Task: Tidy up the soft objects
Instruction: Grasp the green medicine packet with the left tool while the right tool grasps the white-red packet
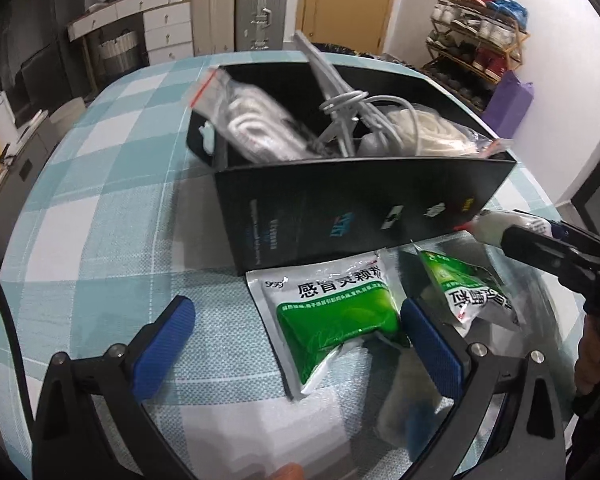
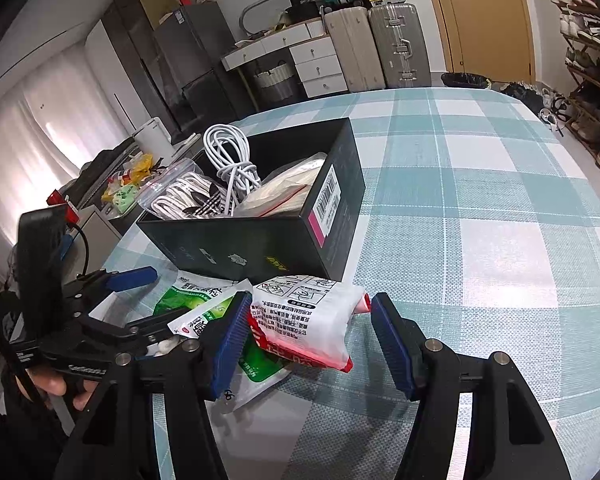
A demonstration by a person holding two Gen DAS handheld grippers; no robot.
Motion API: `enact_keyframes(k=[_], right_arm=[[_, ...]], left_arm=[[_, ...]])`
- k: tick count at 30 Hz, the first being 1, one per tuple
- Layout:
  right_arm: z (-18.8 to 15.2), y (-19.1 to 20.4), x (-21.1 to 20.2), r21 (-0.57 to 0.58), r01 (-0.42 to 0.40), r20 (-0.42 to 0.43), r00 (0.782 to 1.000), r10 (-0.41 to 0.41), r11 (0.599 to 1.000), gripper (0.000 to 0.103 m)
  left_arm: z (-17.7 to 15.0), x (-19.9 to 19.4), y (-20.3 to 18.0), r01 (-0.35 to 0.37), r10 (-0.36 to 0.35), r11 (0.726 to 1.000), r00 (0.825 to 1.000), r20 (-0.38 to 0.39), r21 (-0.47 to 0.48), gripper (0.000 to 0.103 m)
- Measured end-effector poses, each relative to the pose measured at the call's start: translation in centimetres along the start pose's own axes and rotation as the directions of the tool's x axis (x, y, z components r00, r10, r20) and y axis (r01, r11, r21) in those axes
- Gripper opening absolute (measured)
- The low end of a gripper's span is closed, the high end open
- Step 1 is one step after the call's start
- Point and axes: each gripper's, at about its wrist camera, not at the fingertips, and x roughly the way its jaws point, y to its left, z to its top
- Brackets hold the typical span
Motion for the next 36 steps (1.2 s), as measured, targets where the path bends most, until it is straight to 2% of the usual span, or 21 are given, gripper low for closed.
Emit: enact_keyframes(k=[8,14,19,27,32,36], right_arm=[[0.0,-0.1,0.1,-0.001,0.000,0.001,1.000,0.000,1.000,0.063],[0.0,-0.1,0.0,-0.004,0.001,0.003,1.000,-0.001,1.000,0.063],[0.0,-0.1,0.0,-0.004,0.001,0.003,1.000,-0.001,1.000,0.063],[0.2,-0.1,-0.2,-0.006,0.003,0.005,1.000,-0.003,1.000,0.063],[0.2,-0.1,-0.3,-0.009,0.003,0.006,1.000,-0.003,1.000,0.063],[0.2,0.1,-0.4,-0.014,0.004,0.010,1.000,-0.004,1.000,0.063]], left_arm=[[-0.6,-0.3,1.1,-0.019,0.019,1.000,1.000,-0.008,-0.018,0.103],[-0.5,0.0,0.5,-0.036,0.036,0.999,0.999,-0.024,-0.008,0.103],[-0.3,-0.1,-0.1,-0.006,0.006,1.000,0.999,-0.038,0.003,0.103],[-0.4,0.1,-0.9,-0.028,0.029,0.999,0.999,-0.031,0.045,0.101],[-0.6,-0.3,-1.3,-0.052,0.053,0.996,0.998,-0.016,0.068,0.088],[-0.8,-0.7,-1.3,-0.056,0.056,0.994,0.998,0.006,0.094,0.064]])
